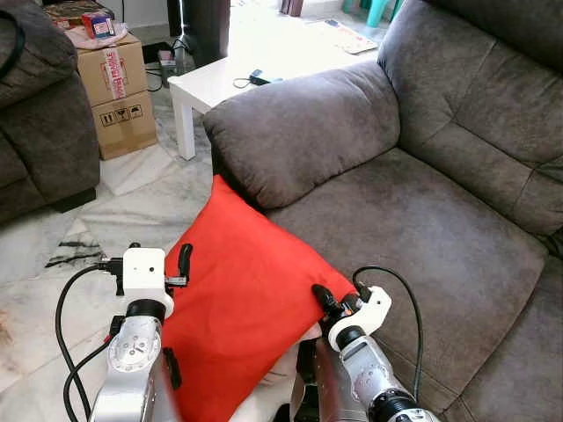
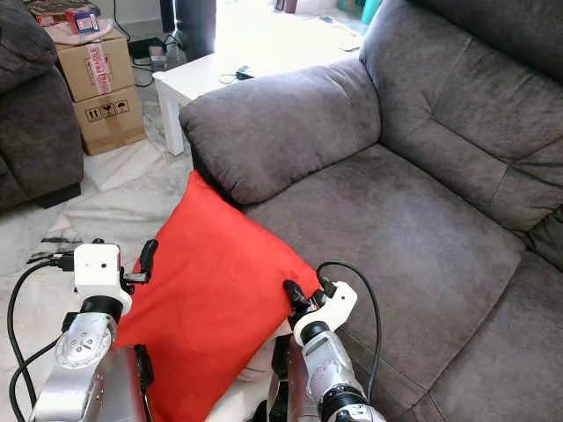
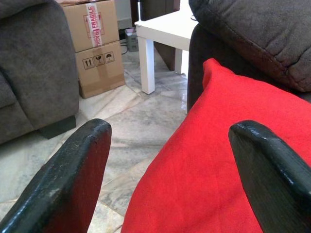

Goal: Move the pillow to the sofa from floor

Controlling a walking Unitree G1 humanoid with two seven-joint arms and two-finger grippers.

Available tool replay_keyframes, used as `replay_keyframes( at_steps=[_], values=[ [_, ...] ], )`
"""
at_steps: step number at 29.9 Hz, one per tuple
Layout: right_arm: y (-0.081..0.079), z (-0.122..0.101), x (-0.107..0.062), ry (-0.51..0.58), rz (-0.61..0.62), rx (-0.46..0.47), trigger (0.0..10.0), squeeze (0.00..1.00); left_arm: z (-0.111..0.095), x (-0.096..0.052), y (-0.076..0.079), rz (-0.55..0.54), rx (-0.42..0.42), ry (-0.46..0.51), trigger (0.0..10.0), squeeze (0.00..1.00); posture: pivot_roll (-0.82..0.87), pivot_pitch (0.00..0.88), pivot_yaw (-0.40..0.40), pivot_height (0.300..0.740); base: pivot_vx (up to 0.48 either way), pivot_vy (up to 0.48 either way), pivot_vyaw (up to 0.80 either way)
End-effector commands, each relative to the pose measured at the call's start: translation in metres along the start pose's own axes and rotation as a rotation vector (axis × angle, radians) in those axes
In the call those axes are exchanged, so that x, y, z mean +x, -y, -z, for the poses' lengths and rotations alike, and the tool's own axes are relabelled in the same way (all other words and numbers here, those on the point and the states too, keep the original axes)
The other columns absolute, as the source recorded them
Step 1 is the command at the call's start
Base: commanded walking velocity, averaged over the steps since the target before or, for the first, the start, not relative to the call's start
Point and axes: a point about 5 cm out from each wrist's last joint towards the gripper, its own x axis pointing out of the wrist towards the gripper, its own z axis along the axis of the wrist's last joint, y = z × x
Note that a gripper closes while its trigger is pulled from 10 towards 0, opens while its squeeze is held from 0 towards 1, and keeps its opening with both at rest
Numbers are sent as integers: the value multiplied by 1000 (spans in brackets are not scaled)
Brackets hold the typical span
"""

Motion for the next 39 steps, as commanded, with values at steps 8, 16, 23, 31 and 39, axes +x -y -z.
replay_keyframes(
  at_steps=[8,16,23,31,39],
  values=[
    [-7,11,1,-34,-26,-5,0,0,-6,5,4,19,11,26,10000,0,140,124,-207,531,0,0,0],
    [-10,9,2,-34,-52,-21,0,0,-6,8,3,20,11,26,10000,0,141,102,-200,531,0,0,0],
    [-15,3,5,-20,-97,-33,0,0,-6,13,0,20,17,28,10000,0,152,75,-194,531,0,0,0],
    [-17,-7,6,3,-135,-70,0,0,-2,17,-8,5,19,20,10000,0,155,43,-185,531,0,0,0],
    [-14,-16,5,2,-155,-203,10000,0,3,16,-11,9,20,-1,10000,0,151,29,-174,531,0,0,0]
  ],
)
